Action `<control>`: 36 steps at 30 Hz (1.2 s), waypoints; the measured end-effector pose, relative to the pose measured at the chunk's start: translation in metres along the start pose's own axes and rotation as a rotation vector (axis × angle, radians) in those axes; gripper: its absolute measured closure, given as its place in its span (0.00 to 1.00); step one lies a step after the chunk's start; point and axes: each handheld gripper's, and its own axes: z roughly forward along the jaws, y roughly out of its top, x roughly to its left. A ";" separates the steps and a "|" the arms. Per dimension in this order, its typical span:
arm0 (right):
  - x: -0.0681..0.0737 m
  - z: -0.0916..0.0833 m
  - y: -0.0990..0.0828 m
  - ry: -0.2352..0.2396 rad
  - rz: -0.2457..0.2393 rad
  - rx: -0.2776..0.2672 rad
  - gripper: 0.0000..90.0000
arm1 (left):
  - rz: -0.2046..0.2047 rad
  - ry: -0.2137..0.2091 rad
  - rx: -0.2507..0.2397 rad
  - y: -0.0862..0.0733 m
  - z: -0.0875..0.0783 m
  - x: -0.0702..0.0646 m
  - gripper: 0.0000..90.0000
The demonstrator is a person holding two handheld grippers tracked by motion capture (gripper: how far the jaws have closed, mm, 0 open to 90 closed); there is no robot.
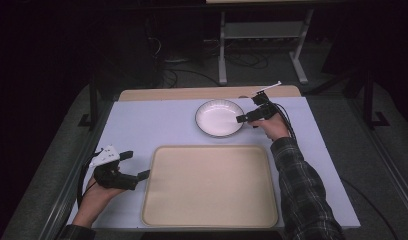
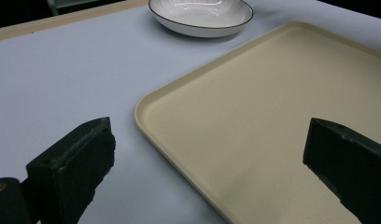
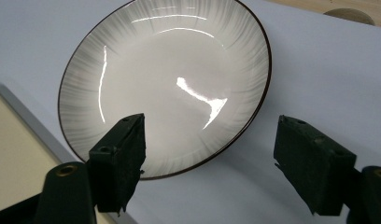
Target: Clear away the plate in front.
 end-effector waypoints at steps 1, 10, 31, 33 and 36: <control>-0.001 0.002 0.001 -0.002 0.008 0.001 0.28 | 0.000 0.000 0.000 0.000 0.000 0.000 0.02; -0.010 0.017 0.002 -0.022 0.039 0.024 0.35 | 0.007 0.001 0.007 0.000 0.001 0.000 0.02; -0.009 0.045 -0.003 -0.009 0.045 0.092 0.57 | 0.022 0.009 0.020 -0.001 0.002 -0.002 0.02; -0.009 0.045 -0.002 -0.013 0.052 0.092 0.58 | 0.023 0.010 0.022 -0.001 0.002 -0.002 0.02; -0.010 0.045 -0.002 -0.007 0.052 0.093 0.59 | 0.022 0.010 0.022 -0.001 0.002 -0.002 0.02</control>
